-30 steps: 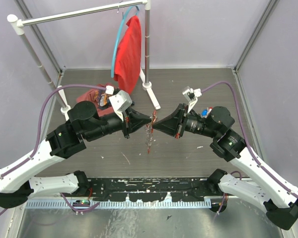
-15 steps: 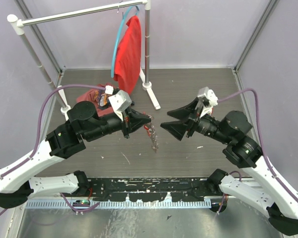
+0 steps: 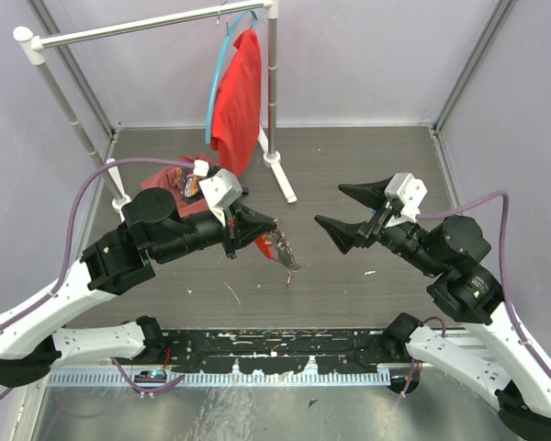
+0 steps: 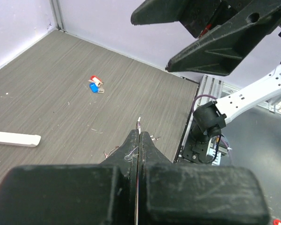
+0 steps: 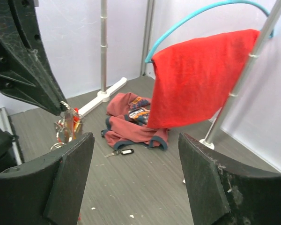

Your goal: Put the keys on the keyring

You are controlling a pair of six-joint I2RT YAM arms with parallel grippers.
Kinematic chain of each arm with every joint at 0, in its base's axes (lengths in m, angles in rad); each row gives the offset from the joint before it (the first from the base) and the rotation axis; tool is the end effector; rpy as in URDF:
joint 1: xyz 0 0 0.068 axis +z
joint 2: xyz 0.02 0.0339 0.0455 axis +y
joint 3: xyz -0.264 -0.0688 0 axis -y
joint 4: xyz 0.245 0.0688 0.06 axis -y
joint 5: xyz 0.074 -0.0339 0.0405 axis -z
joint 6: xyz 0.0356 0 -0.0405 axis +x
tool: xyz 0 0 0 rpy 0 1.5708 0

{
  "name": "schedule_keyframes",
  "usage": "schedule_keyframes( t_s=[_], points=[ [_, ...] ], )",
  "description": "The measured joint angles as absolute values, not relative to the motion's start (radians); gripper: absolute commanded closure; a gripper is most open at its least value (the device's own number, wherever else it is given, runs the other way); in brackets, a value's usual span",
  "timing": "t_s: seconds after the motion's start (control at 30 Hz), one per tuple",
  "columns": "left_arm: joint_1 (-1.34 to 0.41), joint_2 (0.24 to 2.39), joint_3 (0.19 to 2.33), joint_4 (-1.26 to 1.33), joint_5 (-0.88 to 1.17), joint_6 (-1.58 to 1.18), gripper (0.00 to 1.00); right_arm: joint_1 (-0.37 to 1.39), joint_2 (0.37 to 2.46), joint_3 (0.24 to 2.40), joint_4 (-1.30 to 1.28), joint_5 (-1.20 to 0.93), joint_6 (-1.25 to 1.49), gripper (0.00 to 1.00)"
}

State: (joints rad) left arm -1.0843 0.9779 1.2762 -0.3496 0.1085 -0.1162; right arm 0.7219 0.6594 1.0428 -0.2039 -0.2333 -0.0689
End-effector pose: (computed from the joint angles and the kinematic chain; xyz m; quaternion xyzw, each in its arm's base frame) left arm 0.0893 -0.1771 0.4562 0.3700 0.6234 -0.4209 0.5453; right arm 0.0869 0.0875 0.4419 -0.3276 0.5530 0.3152 0.6982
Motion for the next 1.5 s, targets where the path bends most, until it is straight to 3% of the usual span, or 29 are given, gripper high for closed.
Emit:
schedule_keyframes(
  t_s=[0.27, 0.4, 0.5, 0.73, 0.9, 1.17, 1.5],
  points=[
    [-1.084, 0.978, 1.295, -0.367, 0.120, -0.116, 1.00, 0.722, 0.699, 1.107, -0.310, -0.113, -0.178, 0.22],
    [-1.084, 0.976, 1.302, -0.369, 0.121, -0.116, 1.00, 0.722, 0.743, 1.164, -0.385, -0.145, -0.207, 0.44],
    [-1.084, 0.976, 1.308, -0.378, 0.121, -0.116, 1.00, 0.722, 0.763, 1.168, -0.421, -0.188, -0.183, 0.50],
    [-1.084, 0.988, 1.339, -0.416, 0.093, -0.117, 1.00, 0.735, 0.838, 1.235, -0.477, -0.258, -0.020, 0.42],
    [-1.084, 1.000, 1.349, -0.433, 0.044, -0.118, 1.00, 0.844, 0.846, 1.214, -0.493, -0.232, 0.057, 0.39],
    [-1.084, 1.044, 1.381, -0.483, -0.018, -0.126, 1.00, 1.119, 0.892, 1.219, -0.488, -0.040, 0.062, 0.39],
    [-1.084, 1.049, 1.382, -0.497, -0.036, -0.129, 1.00, 1.181, 0.981, 1.225, -0.470, 0.230, 0.047, 0.39]
  ],
)
